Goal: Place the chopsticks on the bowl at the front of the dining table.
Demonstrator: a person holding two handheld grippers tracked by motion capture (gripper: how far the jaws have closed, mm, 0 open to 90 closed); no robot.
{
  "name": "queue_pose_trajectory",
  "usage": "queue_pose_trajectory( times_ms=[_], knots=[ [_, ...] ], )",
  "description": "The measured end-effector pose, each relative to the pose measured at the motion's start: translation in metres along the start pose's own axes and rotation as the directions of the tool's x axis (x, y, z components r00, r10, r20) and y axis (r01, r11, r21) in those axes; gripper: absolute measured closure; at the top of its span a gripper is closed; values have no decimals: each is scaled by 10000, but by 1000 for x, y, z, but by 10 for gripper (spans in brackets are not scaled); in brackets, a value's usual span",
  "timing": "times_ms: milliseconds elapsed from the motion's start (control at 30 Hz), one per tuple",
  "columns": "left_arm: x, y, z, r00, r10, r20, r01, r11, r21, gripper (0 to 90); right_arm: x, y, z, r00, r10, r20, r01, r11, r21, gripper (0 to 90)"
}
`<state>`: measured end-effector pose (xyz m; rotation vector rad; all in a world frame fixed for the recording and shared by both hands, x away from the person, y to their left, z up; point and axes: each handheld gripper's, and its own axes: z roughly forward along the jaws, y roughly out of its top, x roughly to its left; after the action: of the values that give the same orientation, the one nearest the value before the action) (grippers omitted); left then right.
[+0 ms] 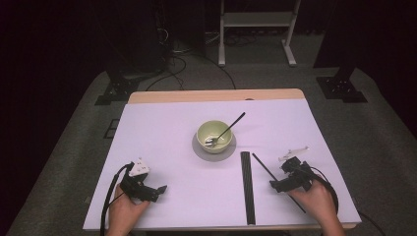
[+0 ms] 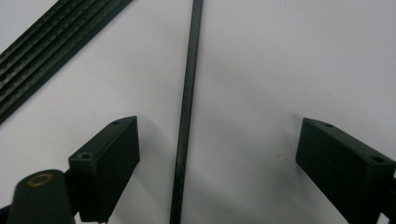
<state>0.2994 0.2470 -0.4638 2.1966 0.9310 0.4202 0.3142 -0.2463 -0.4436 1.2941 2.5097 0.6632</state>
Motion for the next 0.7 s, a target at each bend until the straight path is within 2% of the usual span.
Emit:
queue_pose_trajectory(
  times_ms=[100,133,167,300,367,500,567,700],
  knots=[
    [0,0,0,10000,-1,0,1,10000,-2,0,1,6,2,9999,-87,-73,89,9995,294,133],
    [0,0,0,10000,2,3,-2,10000,6,0,2,11,3,9998,-147,-98,152,9983,558,135],
    [0,0,0,10000,2,-1,-2,10000,1,0,2,11,3,9998,-147,-98,152,9983,558,135],
    [0,0,0,10000,5,2,-5,10000,9,0,6,21,4,9992,-292,-276,321,9932,1119,155],
    [0,0,0,10000,0,5,0,10000,5,0,9,27,6,9987,-492,-161,510,9885,1426,156],
    [0,0,0,10000,1,3,-1,10000,1,0,12,37,7,9982,-590,-116,601,9819,1795,222],
    [0,0,0,10000,1,2,-1,10000,1,0,11,40,6,9987,-503,-129,519,9798,1931,225],
    [0,0,0,10000,8,-4,-8,10000,0,0,11,45,6,9981,-558,-257,601,9737,2200,312]
  ],
)
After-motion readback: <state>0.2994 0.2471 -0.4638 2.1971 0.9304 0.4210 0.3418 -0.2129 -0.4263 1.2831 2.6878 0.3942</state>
